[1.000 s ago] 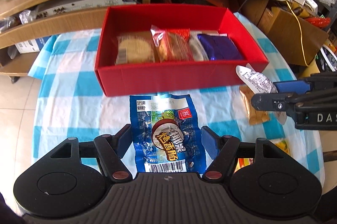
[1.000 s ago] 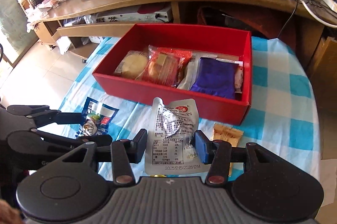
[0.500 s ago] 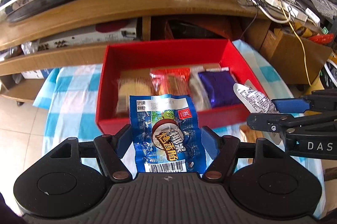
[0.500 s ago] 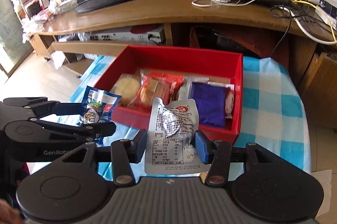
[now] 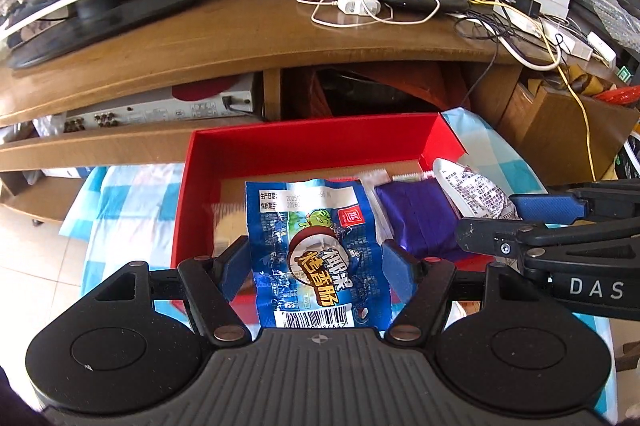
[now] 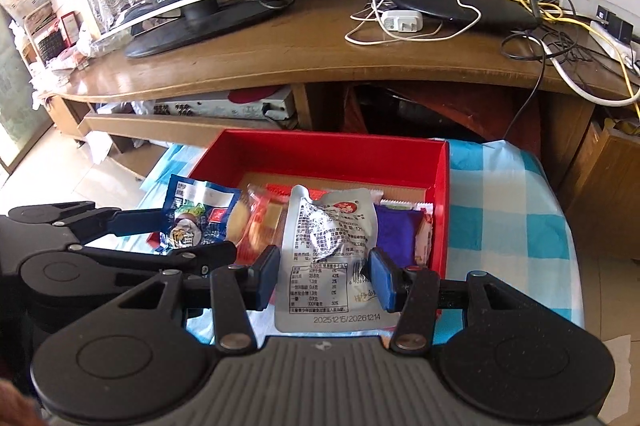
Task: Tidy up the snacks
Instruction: 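Carry the blue pack and white foil pack over the red box, lowering both, then open both grippers to drop the blue and white packs into the box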
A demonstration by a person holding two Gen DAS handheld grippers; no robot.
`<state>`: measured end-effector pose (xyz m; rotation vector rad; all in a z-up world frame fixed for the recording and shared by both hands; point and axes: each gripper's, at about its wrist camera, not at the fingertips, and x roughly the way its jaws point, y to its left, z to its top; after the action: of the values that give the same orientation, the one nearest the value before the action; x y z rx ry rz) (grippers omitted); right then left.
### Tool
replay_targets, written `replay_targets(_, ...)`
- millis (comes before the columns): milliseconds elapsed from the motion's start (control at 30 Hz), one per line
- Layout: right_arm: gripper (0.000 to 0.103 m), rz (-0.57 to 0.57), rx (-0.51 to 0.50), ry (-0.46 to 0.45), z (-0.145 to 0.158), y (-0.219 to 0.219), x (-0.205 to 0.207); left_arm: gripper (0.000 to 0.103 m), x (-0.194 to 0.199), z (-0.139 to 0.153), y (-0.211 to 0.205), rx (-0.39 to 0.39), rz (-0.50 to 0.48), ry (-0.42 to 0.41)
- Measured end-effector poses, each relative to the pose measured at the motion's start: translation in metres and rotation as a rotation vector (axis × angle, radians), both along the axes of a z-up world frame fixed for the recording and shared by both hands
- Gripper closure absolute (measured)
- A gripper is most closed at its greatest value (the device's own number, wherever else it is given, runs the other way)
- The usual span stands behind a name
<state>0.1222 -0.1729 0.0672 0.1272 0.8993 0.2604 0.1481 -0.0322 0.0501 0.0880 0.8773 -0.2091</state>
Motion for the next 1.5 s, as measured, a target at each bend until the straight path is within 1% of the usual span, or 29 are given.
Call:
replay_targets(367, 0.05, -0.017, -0.002, 0.008, -0.012, -0.003, 0.031, 0.028, 0.029, -0.008, -0.006, 0.024, 0.026, 0.0)
replay_targets(800, 0.05, -0.009, -0.036, 0.037, -0.038, 0.004, 0.056, 0.028, 0.051, -0.033, -0.006, 0.07, 0.059, 0.03)
replay_targets(1100, 0.049, 0.0, -0.062, 0.066, -0.054, 0.007, 0.062, 0.028, 0.054, -0.046, -0.007, 0.102, 0.064, 0.051)
replay_targets(1200, 0.049, -0.004, -0.072, 0.078, -0.059, 0.006, 0.062, 0.027, 0.053, -0.048, -0.007, 0.102, 0.06, 0.057)
replay_targets(1500, 0.049, -0.001, -0.086, 0.098, -0.065, 0.006, 0.062, 0.026, 0.052, -0.053, -0.009, 0.116, 0.055, 0.069)
